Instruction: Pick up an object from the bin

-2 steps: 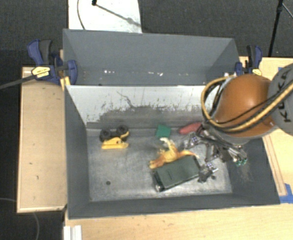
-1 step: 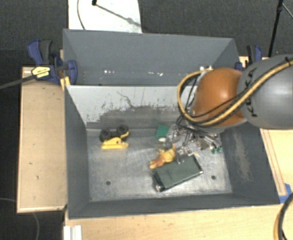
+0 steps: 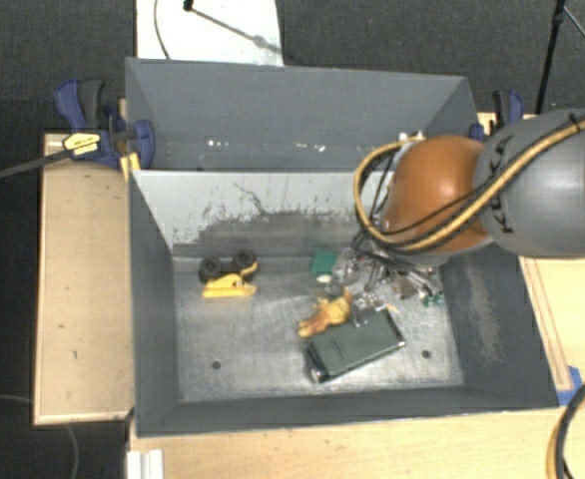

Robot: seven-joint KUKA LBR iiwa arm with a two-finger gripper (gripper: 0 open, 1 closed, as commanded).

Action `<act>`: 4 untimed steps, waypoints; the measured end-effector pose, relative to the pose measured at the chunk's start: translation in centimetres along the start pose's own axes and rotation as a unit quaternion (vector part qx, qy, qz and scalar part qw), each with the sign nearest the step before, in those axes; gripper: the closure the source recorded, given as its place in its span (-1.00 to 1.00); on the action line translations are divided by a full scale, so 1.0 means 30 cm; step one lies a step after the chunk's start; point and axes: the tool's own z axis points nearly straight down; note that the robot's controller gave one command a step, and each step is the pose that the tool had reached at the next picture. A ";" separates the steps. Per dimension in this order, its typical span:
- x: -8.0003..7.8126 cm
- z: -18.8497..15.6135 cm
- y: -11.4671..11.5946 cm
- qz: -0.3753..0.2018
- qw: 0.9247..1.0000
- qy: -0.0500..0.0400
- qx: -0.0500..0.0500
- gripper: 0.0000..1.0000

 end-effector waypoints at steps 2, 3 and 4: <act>0.026 -0.025 -0.001 0.001 1.000 0.002 -0.001 1.00; 0.117 -0.399 -0.037 0.007 1.000 0.019 -0.004 1.00; 0.117 -0.399 -0.037 0.007 1.000 0.019 -0.005 -1.00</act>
Offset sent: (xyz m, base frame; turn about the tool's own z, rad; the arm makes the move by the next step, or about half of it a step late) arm 0.0167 0.0138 0.0810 -0.0778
